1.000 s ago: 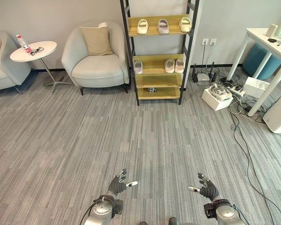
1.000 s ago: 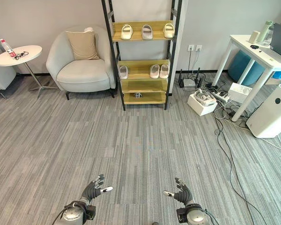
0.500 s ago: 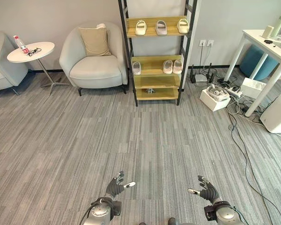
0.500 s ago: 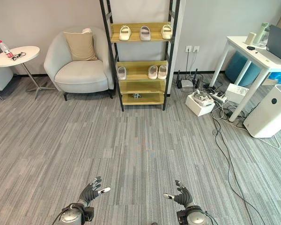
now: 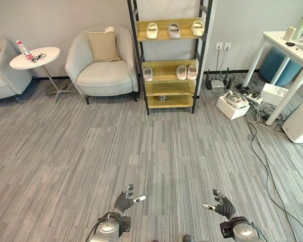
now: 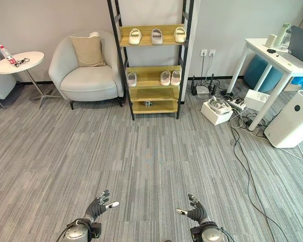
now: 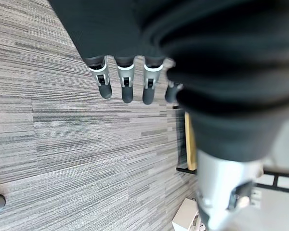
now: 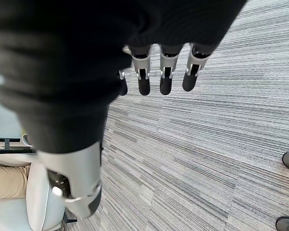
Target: Arrange the slippers neatly on the shoe rack.
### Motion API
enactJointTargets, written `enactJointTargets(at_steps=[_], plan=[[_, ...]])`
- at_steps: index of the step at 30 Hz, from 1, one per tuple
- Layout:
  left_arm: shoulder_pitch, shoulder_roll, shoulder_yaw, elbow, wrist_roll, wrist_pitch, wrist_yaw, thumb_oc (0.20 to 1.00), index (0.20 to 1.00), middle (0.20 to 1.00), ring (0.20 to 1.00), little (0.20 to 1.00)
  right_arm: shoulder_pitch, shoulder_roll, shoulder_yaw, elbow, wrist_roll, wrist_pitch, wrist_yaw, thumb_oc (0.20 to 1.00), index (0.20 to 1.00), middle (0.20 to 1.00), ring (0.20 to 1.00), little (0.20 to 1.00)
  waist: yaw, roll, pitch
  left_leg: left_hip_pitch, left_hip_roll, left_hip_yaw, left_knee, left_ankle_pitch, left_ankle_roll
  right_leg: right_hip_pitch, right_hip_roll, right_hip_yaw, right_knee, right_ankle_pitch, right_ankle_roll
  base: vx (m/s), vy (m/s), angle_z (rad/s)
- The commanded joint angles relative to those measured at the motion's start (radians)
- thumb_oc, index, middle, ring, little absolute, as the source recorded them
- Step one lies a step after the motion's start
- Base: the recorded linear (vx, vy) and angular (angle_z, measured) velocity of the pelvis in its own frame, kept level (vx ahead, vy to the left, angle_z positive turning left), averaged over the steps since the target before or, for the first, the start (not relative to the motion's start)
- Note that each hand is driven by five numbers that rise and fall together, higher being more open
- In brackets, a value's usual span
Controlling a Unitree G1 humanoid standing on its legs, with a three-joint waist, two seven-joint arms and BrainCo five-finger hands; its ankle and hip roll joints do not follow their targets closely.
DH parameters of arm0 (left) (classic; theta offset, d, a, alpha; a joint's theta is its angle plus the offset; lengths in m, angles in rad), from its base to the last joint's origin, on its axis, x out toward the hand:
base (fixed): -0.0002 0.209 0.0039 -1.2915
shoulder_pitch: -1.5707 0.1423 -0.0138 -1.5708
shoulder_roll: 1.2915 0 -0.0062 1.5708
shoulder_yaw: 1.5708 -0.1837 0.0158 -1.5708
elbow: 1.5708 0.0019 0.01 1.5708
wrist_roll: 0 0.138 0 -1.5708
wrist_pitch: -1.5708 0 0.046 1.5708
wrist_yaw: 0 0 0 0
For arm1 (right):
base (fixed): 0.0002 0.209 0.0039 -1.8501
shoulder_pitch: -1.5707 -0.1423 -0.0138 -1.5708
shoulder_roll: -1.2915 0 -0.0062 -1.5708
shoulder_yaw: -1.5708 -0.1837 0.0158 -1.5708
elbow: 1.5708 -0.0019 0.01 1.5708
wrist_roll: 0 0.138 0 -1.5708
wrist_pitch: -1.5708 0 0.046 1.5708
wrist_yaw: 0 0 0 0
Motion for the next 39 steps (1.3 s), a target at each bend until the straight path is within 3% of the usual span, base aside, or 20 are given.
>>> enactJointTargets(at_steps=[1, 17, 19, 21, 23, 25, 27, 28, 29, 31, 32, 33, 34, 37, 38, 39], plan=[[-0.018, 0.021, 0.032, -0.030, -0.016, -0.026, 0.003, 1.000, 1.000, 1.000, 1.000, 1.000, -0.017, 0.033, 0.040, -0.046, 0.058, -0.025, 0.015, 1.000, 1.000, 1.000, 1.000, 1.000, -0.014, -0.082, -0.014, 0.023, 0.008, -0.014, -0.008, -0.086, -0.041, 0.097, -0.124, 0.033, -0.131, -0.003, 0.110, 0.00, 0.000, 0.00], [-0.006, 0.030, 0.037, -0.081, -0.019, -0.036, 0.013, 1.000, 1.000, 1.000, 1.000, 1.000, -0.043, 0.007, 0.039, -0.077, 0.005, -0.033, -0.002, 1.000, 1.000, 1.000, 1.000, 1.000, 0.000, -0.094, 0.014, 0.011, 0.003, -0.023, 0.004, -0.095, -0.028, 0.083, -0.128, 0.038, -0.109, -0.009, 0.117, 0.01, 0.028, 0.00], [-0.021, 0.041, 0.033, -0.086, -0.012, -0.036, 0.012, 1.000, 1.000, 1.000, 1.000, 1.000, -0.063, 0.003, 0.035, -0.082, 0.001, -0.035, -0.005, 1.000, 1.000, 1.000, 1.000, 1.000, 0.001, -0.095, 0.027, -0.008, -0.003, -0.019, 0.028, -0.108, -0.014, 0.036, -0.138, 0.045, -0.032, -0.022, 0.127, -0.06, 0.142, -0.10], [-0.060, 0.057, 0.021, -0.101, 0.008, -0.029, 0.005, 1.000, 1.000, 1.000, 1.000, 1.000, -0.095, 0.001, 0.020, -0.102, 0.003, -0.036, -0.012, 1.000, 1.000, 1.000, 1.000, 1.000, -0.010, -0.090, 0.075, -0.024, -0.015, -0.016, 0.066, -0.125, 0.017, -0.127, -0.142, 0.076, 0.267, 0.047, 0.174, -0.08, 0.181, -0.17], [-0.071, 0.056, 0.015, -0.099, 0.016, -0.029, 0.004, 1.000, 1.000, 1.000, 1.000, 1.000, -0.093, 0.003, 0.015, -0.111, 0.003, -0.036, -0.012, 1.000, 1.000, 1.000, 1.000, 1.000, -0.019, -0.085, 0.083, -0.010, -0.012, -0.019, 0.062, -0.131, 0.019, -0.181, -0.142, 0.072, 0.328, 0.064, 0.167, 0.11, 0.059, 0.03], [-0.091, 0.054, 0.006, -0.100, 0.015, -0.031, 0.009, 1.000, 1.000, 1.000, 1.000, 1.000, -0.092, -0.005, 0.006, -0.122, 0.008, -0.034, -0.016, 1.000, 1.000, 1.000, 1.000, 1.000, -0.036, -0.086, 0.084, 0.040, -0.015, -0.021, 0.033, -0.147, 0.010, -0.220, -0.144, 0.011, 0.227, 0.067, 0.148, 0.30, -0.055, 0.14], [-0.109, 0.049, 0.000, -0.095, 0.008, -0.031, 0.012, 1.000, 1.000, 1.000, 1.000, 1.000, -0.098, -0.009, 0.013, -0.118, 0.004, -0.034, -0.021, 1.000, 1.000, 1.000, 1.000, 1.000, -0.049, -0.092, 0.086, 0.076, -0.013, -0.029, 0.021, -0.167, -0.002, -0.236, -0.141, -0.036, 0.122, 0.075, 0.151, 0.27, -0.115, -0.09], [-0.109, 0.048, 0.001, -0.095, 0.008, -0.032, 0.012, 1.000, 1.000, 1.000, 1.000, 1.000, -0.099, -0.010, 0.013, -0.118, 0.004, -0.034, -0.021, 1.000, 1.000, 1.000, 1.000, 1.000, -0.052, -0.088, 0.088, 0.080, -0.010, -0.031, 0.020, -0.169, -0.002, -0.229, -0.139, -0.040, 0.118, 0.075, 0.150, 0.38, -0.219, 0.01], [-0.121, 0.039, -0.013, -0.090, 0.006, -0.034, 0.010, 1.000, 1.000, 1.000, 1.000, 1.000, -0.082, -0.017, 0.020, -0.134, -0.010, -0.034, -0.021, 1.000, 1.000, 1.000, 1.000, 1.000, -0.069, -0.101, 0.074, 0.108, 0.003, -0.037, 0.034, -0.207, -0.020, -0.209, -0.134, -0.042, 0.029, 0.074, 0.149, 0.45, -0.290, 0.36], [-0.119, 0.027, -0.012, -0.082, -0.010, -0.034, 0.010, 1.000, 1.000, 1.000, 1.000, 1.000, -0.073, -0.023, 0.021, -0.132, -0.012, -0.034, -0.016, 1.000, 1.000, 1.000, 1.000, 1.000, -0.070, -0.101, 0.055, 0.108, 0.022, -0.033, 0.065, -0.213, -0.039, -0.179, -0.122, -0.043, 0.028, 0.069, 0.129, 0.36, -0.239, 0.58], [-0.117, 0.021, -0.011, -0.081, -0.028, -0.035, 0.011, 1.000, 1.000, 1.000, 1.000, 1.000, -0.068, -0.029, 0.025, -0.128, -0.017, -0.034, -0.014, 1.000, 1.000, 1.000, 1.000, 1.000, -0.070, -0.097, 0.045, 0.103, 0.036, -0.031, 0.092, -0.196, -0.055, -0.161, -0.111, -0.047, 0.021, 0.061, 0.117, 0.26, -0.193, 0.34], [-0.114, 0.012, -0.005, -0.074, -0.071, -0.036, 0.011, 1.000, 1.000, 1.000, 1.000, 1.000, -0.066, -0.041, 0.033, -0.125, -0.016, -0.036, -0.009, 1.000, 1.000, 1.000, 1.000, 1.000, -0.066, -0.091, 0.036, 0.070, 0.054, -0.042, 0.188, -0.119, -0.085, -0.128, -0.088, -0.046, 0.011, 0.046, 0.093, 0.26, -0.194, 0.26], [-0.114, 0.012, -0.005, -0.074, -0.071, -0.036, 0.011, 1.000, 1.000, 1.000, 1.000, 1.000, -0.066, -0.041, 0.033, -0.125, -0.016, -0.036, -0.009, 1.000, 1.000, 1.000, 1.000, 1.000, -0.067, -0.090, 0.036, 0.068, 0.055, -0.043, 0.191, -0.120, -0.086, -0.128, -0.087, -0.048, 0.011, 0.046, 0.092, 0.21, -0.171, 0.15], [-0.119, 0.009, 0.002, -0.064, -0.102, -0.036, 0.023, 1.000, 1.000, 1.000, 1.000, 1.000, -0.065, -0.061, 0.037, -0.145, 0.000, -0.040, -0.005, 1.000, 1.000, 1.000, 1.000, 1.000, -0.059, -0.105, 0.053, -0.040, 0.045, -0.072, 0.409, -0.027, -0.110, -0.091, -0.079, -0.051, 0.009, 0.016, 0.055, 0.13, -0.123, -0.09], [-0.124, 0.006, 0.001, -0.059, -0.109, -0.037, 0.029, 1.000, 1.000, 1.000, 1.000, 1.000, -0.066, -0.066, 0.039, -0.144, -0.002, -0.038, -0.007, 1.000, 1.000, 1.000, 1.000, 1.000, -0.055, -0.114, 0.063, -0.083, 0.045, -0.072, 0.450, -0.022, -0.107, -0.076, -0.085, -0.055, 0.008, 0.001, 0.047, 0.23, -0.117, -0.08], [-0.124, 0.004, 0.005, -0.056, -0.117, -0.036, 0.032, 1.000, 1.000, 1.000, 1.000, 1.000, -0.066, -0.076, 0.035, -0.142, -0.004, -0.034, -0.013, 1.000, 1.000, 1.000, 1.000, 1.000, -0.039, -0.132, 0.073, -0.163, 0.044, -0.047, 0.428, -0.061, -0.089, -0.040, -0.103, -0.058, -0.012, -0.019, 0.050, 0.27, -0.070, 0.05]])
